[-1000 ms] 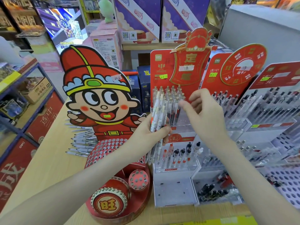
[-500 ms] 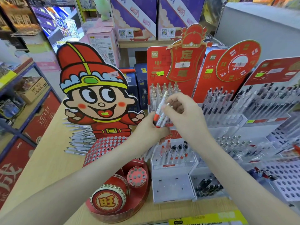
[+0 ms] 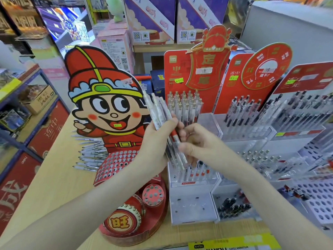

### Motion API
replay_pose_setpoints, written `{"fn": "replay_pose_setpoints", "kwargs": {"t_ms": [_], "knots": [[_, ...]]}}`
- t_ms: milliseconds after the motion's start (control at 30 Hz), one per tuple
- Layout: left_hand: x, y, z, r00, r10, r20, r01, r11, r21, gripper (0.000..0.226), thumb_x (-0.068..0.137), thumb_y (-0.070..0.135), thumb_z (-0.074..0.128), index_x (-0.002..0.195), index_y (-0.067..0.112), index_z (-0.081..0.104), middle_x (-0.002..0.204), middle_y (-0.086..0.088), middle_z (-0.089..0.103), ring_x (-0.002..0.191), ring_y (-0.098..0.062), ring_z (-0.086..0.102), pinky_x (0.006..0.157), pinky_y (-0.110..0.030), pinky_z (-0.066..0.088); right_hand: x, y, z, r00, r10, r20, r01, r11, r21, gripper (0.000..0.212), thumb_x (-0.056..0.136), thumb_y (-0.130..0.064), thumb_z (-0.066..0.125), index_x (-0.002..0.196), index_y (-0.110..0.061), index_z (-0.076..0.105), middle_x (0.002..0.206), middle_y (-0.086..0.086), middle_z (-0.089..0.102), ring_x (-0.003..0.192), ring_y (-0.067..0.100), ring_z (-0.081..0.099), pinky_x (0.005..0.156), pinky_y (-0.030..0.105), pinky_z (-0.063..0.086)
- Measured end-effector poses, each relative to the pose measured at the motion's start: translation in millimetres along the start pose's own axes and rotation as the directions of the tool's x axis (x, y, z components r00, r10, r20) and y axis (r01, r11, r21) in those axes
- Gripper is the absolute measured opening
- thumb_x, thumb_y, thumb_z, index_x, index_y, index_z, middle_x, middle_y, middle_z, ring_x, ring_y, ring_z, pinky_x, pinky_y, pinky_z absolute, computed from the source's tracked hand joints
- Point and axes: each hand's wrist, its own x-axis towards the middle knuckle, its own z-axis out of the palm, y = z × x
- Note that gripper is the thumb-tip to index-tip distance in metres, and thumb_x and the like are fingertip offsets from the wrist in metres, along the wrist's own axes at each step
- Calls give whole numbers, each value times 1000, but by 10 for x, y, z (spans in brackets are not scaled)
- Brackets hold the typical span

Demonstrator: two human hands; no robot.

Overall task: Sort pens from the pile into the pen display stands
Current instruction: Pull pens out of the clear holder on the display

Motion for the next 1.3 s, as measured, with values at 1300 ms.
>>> {"fn": "replay_pose_setpoints", "kwargs": {"t_ms": [1300], "knots": [[122,128,-30,994,-86,64,65,961,268,5,96,3,50,96,3,55,64,-6,68,53,-16,64,53,-27,56,26,-61,-600,824,-219,-522,389,889,242,12,92,-20,55,85,-12,60,72,6,56,58,16,56,51,26,49]]}}
